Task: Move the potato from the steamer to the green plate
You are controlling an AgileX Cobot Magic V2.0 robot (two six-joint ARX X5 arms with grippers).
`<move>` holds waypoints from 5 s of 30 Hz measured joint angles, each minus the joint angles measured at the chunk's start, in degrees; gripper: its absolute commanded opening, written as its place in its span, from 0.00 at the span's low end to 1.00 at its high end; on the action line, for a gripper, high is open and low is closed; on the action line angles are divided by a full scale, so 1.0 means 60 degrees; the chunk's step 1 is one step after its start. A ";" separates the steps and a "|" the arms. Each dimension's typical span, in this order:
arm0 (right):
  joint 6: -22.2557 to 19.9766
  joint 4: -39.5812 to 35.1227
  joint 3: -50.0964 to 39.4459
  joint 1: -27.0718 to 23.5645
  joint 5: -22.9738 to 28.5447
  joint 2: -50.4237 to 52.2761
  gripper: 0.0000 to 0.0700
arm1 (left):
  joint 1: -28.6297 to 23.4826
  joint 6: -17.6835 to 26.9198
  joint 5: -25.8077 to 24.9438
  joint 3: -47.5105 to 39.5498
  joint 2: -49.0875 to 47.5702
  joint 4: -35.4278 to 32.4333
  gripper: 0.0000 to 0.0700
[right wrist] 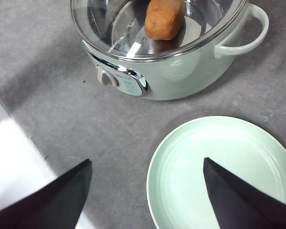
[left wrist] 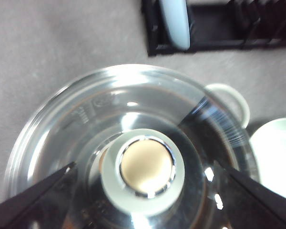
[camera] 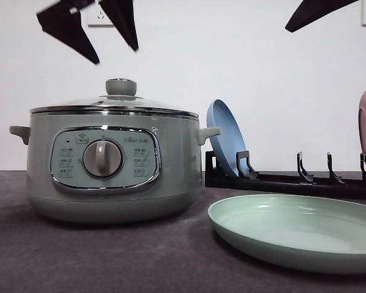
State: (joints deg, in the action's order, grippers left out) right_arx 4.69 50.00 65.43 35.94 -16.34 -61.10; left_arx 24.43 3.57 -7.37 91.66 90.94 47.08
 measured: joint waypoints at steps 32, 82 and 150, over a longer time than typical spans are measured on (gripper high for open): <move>-0.0026 0.0004 0.0000 -0.0004 0.0477 0.0000 0.66 | 0.0149 0.0034 0.0390 0.0000 0.1078 0.0119 0.66; -0.0037 -0.0018 0.0000 -0.0004 0.0477 0.0000 0.66 | 0.0247 0.0355 0.0458 0.0146 0.1006 0.0519 0.00; -0.0153 -0.1275 0.8091 0.0735 0.0827 -0.9644 0.71 | -0.3571 0.0020 0.1132 0.0004 -0.3115 0.1692 0.00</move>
State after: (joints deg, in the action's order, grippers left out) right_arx 3.77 42.35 113.97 40.36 -11.38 -118.96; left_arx 3.01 3.68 -0.58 91.68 72.25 57.23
